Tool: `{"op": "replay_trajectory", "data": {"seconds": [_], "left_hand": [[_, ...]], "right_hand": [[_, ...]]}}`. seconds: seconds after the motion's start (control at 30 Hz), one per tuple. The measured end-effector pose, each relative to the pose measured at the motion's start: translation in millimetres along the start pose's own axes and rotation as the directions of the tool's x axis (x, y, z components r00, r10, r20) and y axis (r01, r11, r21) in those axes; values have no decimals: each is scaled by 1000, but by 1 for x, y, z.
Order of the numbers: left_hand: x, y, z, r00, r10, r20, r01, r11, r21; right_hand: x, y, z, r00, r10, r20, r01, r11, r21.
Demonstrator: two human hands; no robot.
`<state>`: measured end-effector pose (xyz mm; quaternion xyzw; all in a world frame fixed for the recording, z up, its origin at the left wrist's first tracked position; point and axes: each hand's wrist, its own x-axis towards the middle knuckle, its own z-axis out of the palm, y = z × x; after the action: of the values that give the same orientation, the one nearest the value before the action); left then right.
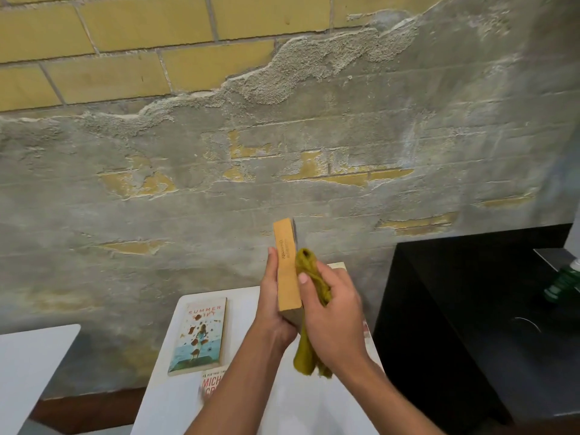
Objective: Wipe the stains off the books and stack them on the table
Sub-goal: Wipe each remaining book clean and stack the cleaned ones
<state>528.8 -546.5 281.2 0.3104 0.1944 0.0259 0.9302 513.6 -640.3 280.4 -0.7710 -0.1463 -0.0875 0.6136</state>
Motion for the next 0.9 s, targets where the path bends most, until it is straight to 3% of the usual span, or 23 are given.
{"op": "replay_trajectory", "data": {"seconds": [0.1,0.17,0.27,0.43,0.57,0.6,0.73,0.83,0.9], "left_hand": [[-5,3,-3,998,-50,41,47,996,74],[-11,4,-2,994,-76,82,59,978,198],[-16,11,3,984,-132,118,80,927,367],[-18,21,4,962,-237,137,118,812,571],[-11,16,-3,996,-80,28,27,610,792],[-9,13,-7,999,-52,2,31,616,787],[-15,8,-12,996,-77,-50,92,850,519],[-18,2,-12,993,-112,-23,112,915,387],[-18,0,-10,997,-70,-31,76,920,384]], "right_hand": [[-2,-11,-7,986,138,91,-160,933,321],[0,-19,-15,942,273,194,-333,711,620],[3,-23,-25,908,344,241,-394,498,773],[19,-12,-30,784,472,403,-575,308,758],[23,-1,-38,672,567,477,-682,221,697],[22,2,-40,649,583,488,-696,196,691],[19,8,-44,600,620,505,-724,154,672],[22,8,-50,615,607,504,-733,205,648],[27,9,-57,637,613,467,-734,299,610]]}}
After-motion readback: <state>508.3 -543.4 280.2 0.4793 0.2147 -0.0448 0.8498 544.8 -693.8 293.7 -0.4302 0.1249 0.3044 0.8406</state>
